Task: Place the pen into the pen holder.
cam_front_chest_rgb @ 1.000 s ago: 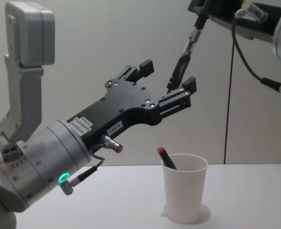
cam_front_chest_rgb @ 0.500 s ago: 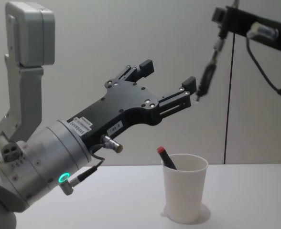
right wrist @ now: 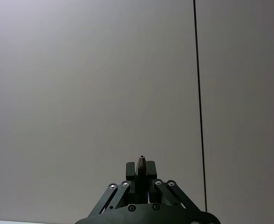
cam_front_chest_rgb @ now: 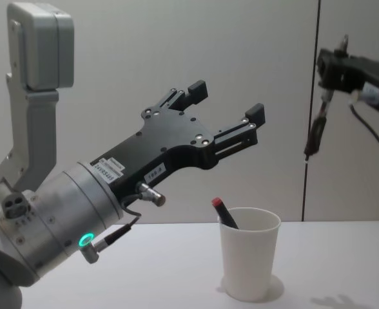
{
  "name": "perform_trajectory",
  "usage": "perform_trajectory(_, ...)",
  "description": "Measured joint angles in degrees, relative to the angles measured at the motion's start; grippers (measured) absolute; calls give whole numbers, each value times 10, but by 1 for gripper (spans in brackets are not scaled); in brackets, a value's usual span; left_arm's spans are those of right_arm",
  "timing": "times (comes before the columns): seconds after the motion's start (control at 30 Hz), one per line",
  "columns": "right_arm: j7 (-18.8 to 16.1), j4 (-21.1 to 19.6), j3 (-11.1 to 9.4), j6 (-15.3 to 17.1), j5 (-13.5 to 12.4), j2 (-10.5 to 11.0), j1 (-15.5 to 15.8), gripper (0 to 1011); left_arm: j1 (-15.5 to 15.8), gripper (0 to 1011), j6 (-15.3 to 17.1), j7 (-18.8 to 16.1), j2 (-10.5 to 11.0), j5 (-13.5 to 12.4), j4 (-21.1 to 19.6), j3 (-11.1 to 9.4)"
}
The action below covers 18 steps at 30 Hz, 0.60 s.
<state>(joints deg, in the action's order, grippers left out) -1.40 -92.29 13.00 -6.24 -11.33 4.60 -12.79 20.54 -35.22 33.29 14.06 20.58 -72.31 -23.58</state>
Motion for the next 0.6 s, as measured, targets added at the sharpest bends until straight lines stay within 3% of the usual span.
perform_trajectory(0.6,-53,154,6,-103,4,-20,-42,130,0,1000,0,0,0,0,0,0)
